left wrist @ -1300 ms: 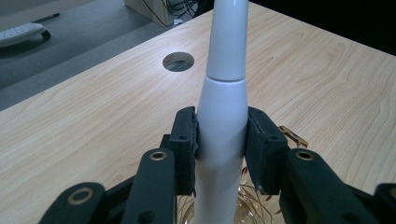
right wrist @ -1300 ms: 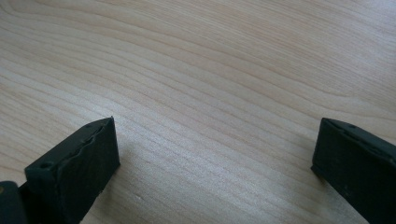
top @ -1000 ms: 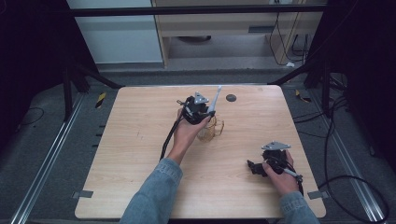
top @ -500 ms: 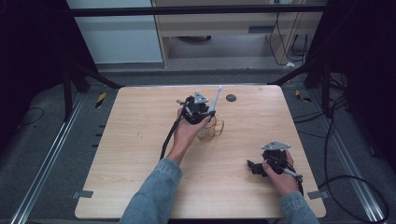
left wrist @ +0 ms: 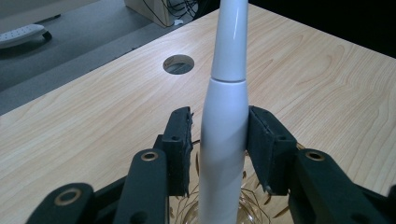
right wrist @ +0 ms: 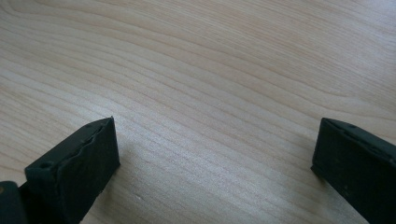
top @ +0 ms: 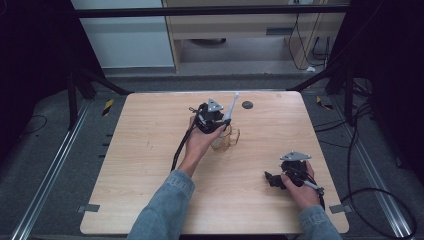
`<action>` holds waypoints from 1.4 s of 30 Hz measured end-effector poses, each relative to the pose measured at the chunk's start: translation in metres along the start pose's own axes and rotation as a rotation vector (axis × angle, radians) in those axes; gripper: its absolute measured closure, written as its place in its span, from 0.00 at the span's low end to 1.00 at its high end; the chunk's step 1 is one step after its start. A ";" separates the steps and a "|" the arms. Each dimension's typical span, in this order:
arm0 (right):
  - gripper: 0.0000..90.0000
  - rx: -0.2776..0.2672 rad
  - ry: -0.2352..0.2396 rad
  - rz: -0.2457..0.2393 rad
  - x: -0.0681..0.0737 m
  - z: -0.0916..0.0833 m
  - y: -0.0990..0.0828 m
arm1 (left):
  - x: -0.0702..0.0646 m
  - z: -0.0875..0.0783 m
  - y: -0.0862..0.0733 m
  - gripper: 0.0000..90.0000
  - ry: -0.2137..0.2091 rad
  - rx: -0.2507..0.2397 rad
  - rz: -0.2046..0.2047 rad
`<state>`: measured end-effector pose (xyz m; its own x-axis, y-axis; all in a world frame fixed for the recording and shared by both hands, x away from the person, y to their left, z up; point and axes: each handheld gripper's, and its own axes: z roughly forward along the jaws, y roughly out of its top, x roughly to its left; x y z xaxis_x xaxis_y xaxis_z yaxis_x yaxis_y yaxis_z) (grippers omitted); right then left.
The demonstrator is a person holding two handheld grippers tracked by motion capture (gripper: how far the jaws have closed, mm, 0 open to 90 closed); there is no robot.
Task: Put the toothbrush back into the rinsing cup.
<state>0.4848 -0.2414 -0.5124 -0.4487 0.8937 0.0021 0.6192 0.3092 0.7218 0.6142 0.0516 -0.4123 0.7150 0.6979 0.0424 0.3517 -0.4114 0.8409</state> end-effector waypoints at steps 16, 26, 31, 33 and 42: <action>0.01 -0.001 -0.003 -0.002 0.000 0.000 0.000 | -0.004 -0.005 0.002 0.47 0.035 0.005 0.029; 0.01 0.000 0.000 0.001 0.000 0.000 0.000 | -0.008 -0.014 0.003 0.25 0.033 0.015 0.056; 0.01 0.001 0.001 0.004 0.000 0.000 0.000 | -0.012 -0.020 0.005 0.11 0.054 0.018 0.070; 0.01 0.000 0.000 0.000 0.000 0.000 0.000 | -0.013 -0.023 0.006 0.09 0.048 0.012 0.076; 0.01 0.001 0.001 0.003 0.000 0.000 0.000 | -0.018 -0.035 0.001 0.06 0.018 0.006 0.095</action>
<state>0.4847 -0.2412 -0.5122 -0.4476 0.8942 0.0049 0.6212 0.3070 0.7210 0.5811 0.0592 -0.3931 0.7344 0.6659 0.1314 0.2868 -0.4799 0.8291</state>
